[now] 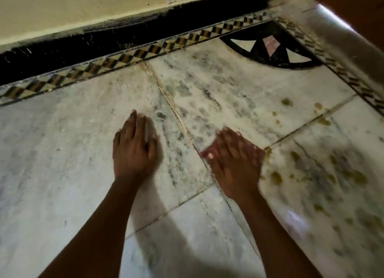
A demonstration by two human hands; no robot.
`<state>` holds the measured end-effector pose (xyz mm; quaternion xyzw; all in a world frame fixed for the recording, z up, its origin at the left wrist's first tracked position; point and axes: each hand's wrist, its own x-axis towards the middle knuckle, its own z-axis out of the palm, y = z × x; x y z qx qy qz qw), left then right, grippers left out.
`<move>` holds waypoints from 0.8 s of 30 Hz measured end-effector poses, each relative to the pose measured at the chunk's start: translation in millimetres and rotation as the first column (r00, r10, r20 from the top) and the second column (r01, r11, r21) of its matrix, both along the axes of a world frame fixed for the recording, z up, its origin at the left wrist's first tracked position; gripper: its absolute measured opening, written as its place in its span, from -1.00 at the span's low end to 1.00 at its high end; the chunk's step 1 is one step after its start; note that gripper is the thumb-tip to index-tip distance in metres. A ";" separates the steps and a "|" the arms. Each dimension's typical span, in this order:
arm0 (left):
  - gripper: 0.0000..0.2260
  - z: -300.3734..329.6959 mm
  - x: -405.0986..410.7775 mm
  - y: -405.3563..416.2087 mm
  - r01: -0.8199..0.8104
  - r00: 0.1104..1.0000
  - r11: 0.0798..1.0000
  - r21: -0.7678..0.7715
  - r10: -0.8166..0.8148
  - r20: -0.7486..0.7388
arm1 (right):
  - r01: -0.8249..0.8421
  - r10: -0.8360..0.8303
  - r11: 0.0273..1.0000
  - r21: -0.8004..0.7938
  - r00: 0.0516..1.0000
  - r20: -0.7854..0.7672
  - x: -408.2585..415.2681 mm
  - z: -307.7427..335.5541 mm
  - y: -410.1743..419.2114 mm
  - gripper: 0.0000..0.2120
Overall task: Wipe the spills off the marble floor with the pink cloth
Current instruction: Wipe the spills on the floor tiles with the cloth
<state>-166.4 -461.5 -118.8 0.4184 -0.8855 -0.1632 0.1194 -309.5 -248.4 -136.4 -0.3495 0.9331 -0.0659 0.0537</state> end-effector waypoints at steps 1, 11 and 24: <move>-0.36 0.6 -0.7 10.5 -0.011 0.996 1.000 0.029 0.014 -0.091 | 0.084 -0.084 0.996 0.013 0.996 -0.011 -7.9 -1.8 14.7 -0.37; -0.33 -21.8 -31.3 121.0 0.106 0.983 0.994 0.017 -0.107 0.151 | -0.086 0.086 0.996 -0.011 0.996 -0.026 -19.2 -9.3 0.8 -0.37; -0.34 -14.4 -37.5 123.0 0.093 0.980 0.995 -0.019 -0.088 0.181 | -0.004 0.004 1.000 0.006 1.000 -0.011 -23.1 -3.6 56.6 -0.38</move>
